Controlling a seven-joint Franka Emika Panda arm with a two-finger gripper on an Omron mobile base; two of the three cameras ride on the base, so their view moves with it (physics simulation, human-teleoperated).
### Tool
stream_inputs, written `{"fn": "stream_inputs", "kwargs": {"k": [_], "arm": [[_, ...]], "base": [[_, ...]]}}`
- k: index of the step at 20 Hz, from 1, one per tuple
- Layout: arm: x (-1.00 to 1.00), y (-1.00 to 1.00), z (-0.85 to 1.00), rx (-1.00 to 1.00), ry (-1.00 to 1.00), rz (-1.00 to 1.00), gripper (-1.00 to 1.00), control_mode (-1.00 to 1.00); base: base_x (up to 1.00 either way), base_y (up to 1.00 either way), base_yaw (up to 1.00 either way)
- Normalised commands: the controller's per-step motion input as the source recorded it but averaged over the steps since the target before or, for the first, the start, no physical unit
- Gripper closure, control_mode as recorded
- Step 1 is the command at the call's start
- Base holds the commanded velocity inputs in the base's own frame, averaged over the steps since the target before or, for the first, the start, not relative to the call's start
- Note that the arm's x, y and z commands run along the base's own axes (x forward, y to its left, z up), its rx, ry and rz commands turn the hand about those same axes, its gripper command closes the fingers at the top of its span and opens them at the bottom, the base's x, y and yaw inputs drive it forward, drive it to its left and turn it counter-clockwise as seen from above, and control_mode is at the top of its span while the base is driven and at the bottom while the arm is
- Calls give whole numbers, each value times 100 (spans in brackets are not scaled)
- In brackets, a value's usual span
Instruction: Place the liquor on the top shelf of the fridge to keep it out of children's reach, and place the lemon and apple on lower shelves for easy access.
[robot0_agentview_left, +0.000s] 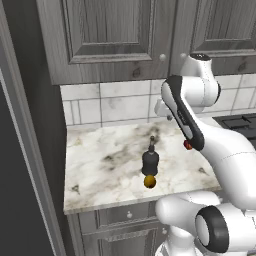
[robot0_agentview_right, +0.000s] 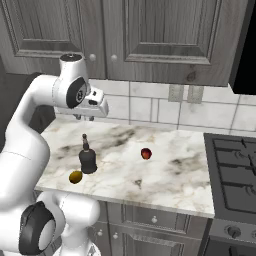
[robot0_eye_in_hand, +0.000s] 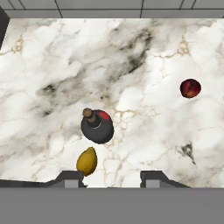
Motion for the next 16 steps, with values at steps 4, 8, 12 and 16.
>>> {"fn": "stream_inputs", "kwargs": {"k": [4, 8, 12, 16], "arm": [[0, 0, -13, 0, 0, 0, -100, -100], [-9, 0, -31, 0, -5, 0, -100, -100], [-42, 0, -36, 0, -17, 2, -100, -100], [-37, 0, -15, 1, -13, 4, -100, -100]], "base": [[0, 0, 0], [0, 0, 0], [0, 0, 0], [0, 0, 0]]}}
